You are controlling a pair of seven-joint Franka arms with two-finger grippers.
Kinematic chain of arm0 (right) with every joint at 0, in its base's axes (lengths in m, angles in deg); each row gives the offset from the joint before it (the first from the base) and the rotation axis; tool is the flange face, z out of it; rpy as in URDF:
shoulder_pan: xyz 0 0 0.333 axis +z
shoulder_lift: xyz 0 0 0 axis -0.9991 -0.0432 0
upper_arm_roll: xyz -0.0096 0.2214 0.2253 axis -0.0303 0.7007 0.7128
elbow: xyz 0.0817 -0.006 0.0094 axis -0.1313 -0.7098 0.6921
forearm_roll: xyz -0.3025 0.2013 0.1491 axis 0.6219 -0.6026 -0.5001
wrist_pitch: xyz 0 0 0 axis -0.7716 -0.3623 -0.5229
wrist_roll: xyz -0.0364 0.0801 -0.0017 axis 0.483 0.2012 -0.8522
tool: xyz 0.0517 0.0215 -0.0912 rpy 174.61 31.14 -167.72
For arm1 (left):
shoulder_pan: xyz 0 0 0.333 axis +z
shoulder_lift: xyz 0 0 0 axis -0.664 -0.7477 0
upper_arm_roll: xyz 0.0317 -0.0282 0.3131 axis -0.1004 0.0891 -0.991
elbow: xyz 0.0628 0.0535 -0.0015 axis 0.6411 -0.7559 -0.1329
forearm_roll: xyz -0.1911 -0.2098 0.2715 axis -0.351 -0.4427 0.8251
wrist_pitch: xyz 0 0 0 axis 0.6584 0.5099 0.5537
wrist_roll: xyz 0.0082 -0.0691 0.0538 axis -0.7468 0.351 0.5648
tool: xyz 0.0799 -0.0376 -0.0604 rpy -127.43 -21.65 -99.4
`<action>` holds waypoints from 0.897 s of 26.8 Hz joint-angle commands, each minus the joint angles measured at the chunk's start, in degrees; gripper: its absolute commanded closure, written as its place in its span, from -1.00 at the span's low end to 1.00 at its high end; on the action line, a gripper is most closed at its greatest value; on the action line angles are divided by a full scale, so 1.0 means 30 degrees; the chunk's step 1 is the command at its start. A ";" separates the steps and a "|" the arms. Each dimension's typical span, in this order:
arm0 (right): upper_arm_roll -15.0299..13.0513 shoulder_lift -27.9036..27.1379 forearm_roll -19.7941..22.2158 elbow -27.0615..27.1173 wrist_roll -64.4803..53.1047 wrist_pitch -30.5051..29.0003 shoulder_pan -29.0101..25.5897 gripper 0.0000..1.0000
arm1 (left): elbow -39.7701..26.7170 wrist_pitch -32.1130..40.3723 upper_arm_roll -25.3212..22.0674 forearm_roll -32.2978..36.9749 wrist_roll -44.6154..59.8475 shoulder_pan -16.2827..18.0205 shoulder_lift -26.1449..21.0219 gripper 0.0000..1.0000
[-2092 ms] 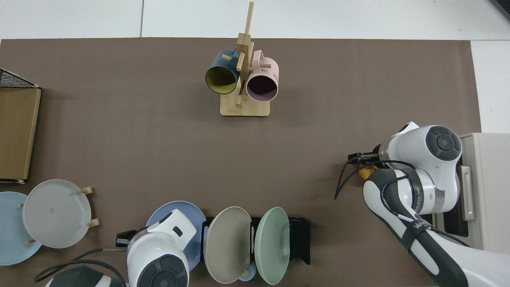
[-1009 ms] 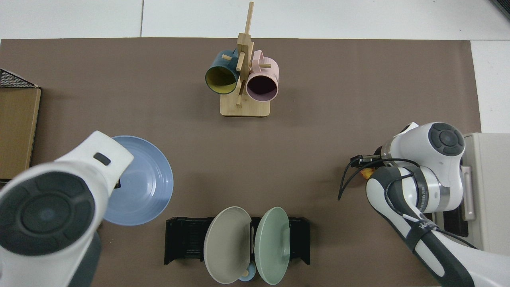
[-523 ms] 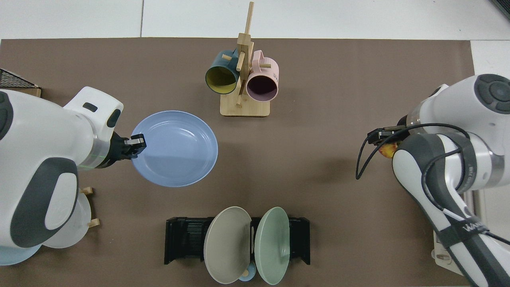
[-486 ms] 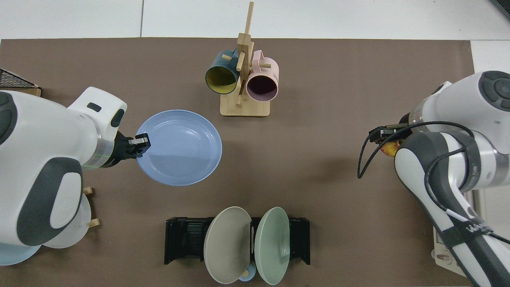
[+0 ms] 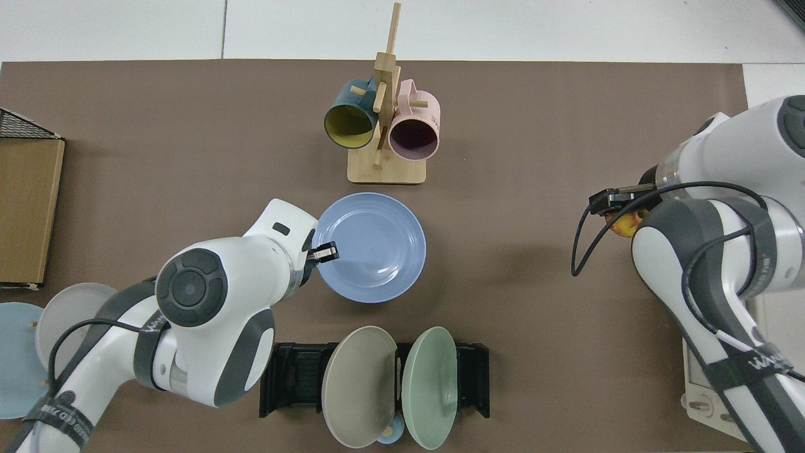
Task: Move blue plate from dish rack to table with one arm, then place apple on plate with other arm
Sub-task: 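Lower the blue plate flat onto the table with the left gripper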
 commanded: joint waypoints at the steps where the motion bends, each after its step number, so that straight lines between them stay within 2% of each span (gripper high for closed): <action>1: 0.0157 -0.0033 0.0236 0.0201 -0.0399 0.0180 -0.0201 1.00 | -0.2096 -0.1904 0.0546 -0.0321 0.0109 -0.0114 0.0348 1.00; 10: 0.0186 -0.0004 0.0236 0.0113 -0.0428 0.0151 -0.0201 1.00 | -0.2949 -0.2491 0.0899 -0.0321 -0.0068 -0.0201 -0.0003 1.00; 17: 0.0186 0.0055 0.0206 0.0055 -0.0428 0.0151 -0.0201 1.00 | -0.2832 -0.4570 0.1074 -0.0321 0.0342 -0.0260 -0.1233 1.00; 24: 0.0186 0.0113 0.0206 0.0025 -0.0428 0.0151 -0.0201 1.00 | -0.3476 -0.4544 0.1455 -0.0291 0.0080 -0.0348 -0.1029 1.00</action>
